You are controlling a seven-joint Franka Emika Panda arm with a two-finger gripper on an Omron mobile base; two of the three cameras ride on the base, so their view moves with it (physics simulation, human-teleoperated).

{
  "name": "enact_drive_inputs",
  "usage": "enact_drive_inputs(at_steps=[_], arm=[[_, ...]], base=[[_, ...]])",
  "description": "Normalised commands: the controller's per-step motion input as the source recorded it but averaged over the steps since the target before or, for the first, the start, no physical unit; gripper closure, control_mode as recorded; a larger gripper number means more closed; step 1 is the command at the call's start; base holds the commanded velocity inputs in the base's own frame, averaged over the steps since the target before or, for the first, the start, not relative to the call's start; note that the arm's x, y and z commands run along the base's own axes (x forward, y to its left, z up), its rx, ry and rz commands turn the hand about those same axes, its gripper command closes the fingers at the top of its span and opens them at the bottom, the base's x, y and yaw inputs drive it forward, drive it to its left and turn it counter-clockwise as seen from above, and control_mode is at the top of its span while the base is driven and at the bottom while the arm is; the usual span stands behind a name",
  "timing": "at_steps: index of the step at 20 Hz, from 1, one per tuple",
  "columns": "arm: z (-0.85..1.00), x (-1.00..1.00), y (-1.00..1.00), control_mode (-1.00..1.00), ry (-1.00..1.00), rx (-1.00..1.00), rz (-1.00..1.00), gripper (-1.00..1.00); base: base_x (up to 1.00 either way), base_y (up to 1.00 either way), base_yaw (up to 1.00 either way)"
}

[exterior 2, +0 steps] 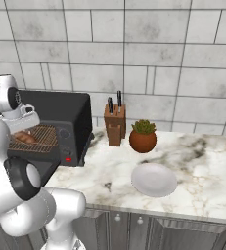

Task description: Open the toaster oven door. Place the baguette on the top rack in the toaster oven and place the steak on the bottom rack.

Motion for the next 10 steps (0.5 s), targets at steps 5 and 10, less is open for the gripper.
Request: enact_drive_inputs(at_steps=[5, 10], arm=[[-0.07, 0.28, 0.27, -1.0, -0.12, 0.0, 0.06, 1.0], [-0.05, 0.29, 0.2, -1.0, -0.09, 0.01, 0.05, 1.0]], base=[[0.0, 0.0, 0.0], [0.0, 0.0, 0.0]])
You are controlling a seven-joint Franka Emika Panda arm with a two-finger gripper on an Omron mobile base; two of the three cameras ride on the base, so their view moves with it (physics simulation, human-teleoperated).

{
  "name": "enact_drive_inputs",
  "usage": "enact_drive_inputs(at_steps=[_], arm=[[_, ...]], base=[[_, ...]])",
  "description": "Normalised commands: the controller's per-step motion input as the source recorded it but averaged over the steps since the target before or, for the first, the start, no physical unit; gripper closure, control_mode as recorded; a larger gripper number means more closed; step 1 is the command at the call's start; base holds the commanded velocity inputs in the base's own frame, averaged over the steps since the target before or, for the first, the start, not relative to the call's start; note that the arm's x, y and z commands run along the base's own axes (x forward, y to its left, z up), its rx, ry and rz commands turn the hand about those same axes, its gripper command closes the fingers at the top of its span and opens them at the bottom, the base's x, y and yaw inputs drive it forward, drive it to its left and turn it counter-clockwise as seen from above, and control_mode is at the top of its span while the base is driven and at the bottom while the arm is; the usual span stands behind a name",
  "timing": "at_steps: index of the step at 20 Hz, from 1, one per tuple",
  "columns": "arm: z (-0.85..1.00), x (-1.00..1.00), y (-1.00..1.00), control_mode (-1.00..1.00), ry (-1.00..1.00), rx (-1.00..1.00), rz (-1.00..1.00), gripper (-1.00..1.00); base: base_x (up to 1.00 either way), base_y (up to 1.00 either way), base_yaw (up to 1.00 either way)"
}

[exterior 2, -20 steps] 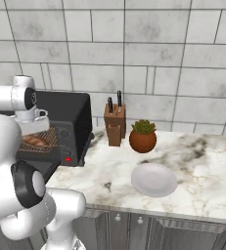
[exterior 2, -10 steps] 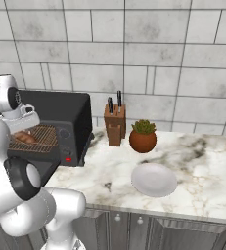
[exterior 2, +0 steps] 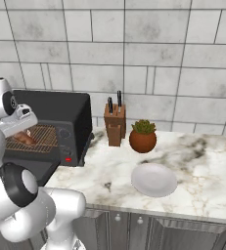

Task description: Open the toaster oven door. Place the baguette on the top rack in the toaster oven and place the steak on the bottom rack.

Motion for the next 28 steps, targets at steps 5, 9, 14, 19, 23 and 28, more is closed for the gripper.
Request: enact_drive_inputs(at_steps=[5, 9, 14, 19, 23, 28], arm=[[-0.08, 0.24, 0.25, -1.0, -0.14, 0.07, -0.02, 1.0], [-0.06, 0.15, 0.3, -1.0, -0.11, 0.15, -0.12, 1.0], [0.0, 0.02, 0.27, -1.0, -0.13, 0.12, -0.03, 1.0], [0.0, 0.0, 0.28, -1.0, -0.16, 0.01, 0.0, 1.0], [0.0, 0.0, 0.18, -1.0, -0.13, -0.01, 0.01, 1.0], [0.03, 0.0, 0.16, -1.0, -0.03, -0.02, 0.1, 1.0]], base=[[0.0, 0.0, 0.0], [0.0, 0.0, 0.0], [0.0, 0.0, 0.0], [0.0, 0.0, 0.0], [0.0, 0.0, 0.0], [0.0, 0.0, 0.0]])
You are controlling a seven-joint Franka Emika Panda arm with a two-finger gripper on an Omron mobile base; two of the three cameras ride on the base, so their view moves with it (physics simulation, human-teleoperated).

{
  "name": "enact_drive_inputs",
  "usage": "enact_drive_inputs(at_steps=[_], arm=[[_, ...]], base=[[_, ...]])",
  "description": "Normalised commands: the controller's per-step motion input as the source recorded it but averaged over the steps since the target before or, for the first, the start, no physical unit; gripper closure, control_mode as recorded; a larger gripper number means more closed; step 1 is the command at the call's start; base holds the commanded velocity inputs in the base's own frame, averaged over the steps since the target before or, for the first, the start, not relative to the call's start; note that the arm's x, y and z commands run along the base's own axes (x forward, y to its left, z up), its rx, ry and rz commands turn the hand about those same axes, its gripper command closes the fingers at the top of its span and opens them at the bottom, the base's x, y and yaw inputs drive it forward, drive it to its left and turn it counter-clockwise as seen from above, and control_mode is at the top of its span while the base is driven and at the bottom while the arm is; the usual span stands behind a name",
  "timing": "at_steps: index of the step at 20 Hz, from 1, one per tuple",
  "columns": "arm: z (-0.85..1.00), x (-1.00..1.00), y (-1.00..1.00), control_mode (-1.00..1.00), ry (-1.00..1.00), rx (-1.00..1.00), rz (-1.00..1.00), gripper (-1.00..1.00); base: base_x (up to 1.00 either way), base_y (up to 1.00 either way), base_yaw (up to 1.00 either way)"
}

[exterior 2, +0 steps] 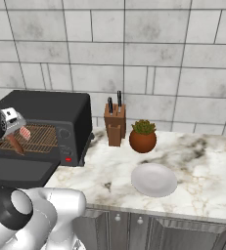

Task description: Open the toaster oven door. Place the baguette on the top rack in the toaster oven and place the steak on the bottom rack.

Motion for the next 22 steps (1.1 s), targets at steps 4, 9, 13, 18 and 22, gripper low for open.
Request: enact_drive_inputs(at_steps=[4, 9, 13, 18, 22], arm=[[0.15, 0.0, 0.06, -1.0, 0.0, -0.02, 0.16, 1.0], [0.14, -0.04, 0.05, -1.0, 0.01, -0.07, 0.22, 1.0], [0.01, -0.01, 0.13, -1.0, -0.03, -0.13, 0.19, 1.0], [0.0, 0.0, 0.14, -1.0, -0.11, -0.14, 0.14, 1.0], [0.0, 0.0, 0.09, -1.0, -0.09, -0.12, 0.09, 1.0]], base=[[0.0, 0.0, 0.0], [0.0, 0.0, 0.0], [0.0, 0.0, 0.0], [0.0, 0.0, 0.0], [0.0, 0.0, 0.0]])
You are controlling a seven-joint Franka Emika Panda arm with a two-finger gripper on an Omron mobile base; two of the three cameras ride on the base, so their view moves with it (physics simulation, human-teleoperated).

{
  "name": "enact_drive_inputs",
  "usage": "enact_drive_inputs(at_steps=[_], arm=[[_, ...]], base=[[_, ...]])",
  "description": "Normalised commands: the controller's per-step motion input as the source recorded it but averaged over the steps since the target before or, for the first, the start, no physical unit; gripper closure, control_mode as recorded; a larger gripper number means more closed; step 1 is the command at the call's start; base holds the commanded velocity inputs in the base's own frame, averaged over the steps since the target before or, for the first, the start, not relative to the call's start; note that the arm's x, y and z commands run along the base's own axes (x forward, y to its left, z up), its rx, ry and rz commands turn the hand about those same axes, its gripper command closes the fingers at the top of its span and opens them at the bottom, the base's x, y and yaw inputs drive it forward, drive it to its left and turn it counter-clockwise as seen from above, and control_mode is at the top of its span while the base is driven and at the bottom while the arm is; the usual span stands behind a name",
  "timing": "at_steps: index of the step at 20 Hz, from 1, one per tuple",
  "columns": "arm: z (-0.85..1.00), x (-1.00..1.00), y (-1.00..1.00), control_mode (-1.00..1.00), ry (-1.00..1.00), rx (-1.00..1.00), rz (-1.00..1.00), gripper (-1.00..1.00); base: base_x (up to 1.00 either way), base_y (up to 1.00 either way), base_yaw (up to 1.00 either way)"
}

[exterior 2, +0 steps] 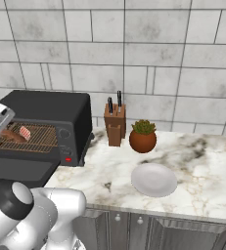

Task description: Open the toaster oven door. Place the baguette on the top rack in the toaster oven and place the steak on the bottom rack.

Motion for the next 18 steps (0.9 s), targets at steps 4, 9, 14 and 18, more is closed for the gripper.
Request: enact_drive_inputs(at_steps=[4, 9, 14, 18], arm=[[-0.06, 0.0, 0.11, -1.0, -0.1, -0.06, 0.08, 1.0], [-0.15, 0.0, 0.05, -1.0, -0.07, 0.0, 0.12, 1.0], [-0.23, 0.01, 0.0, -1.0, -0.07, 0.0, 0.11, 1.0], [-0.18, 0.08, 0.0, -1.0, -0.03, 0.0, 0.06, 1.0]], base=[[0.0, 0.0, 0.0], [0.0, 0.0, 0.0], [0.0, 0.0, 0.0], [0.0, 0.0, 0.0]])
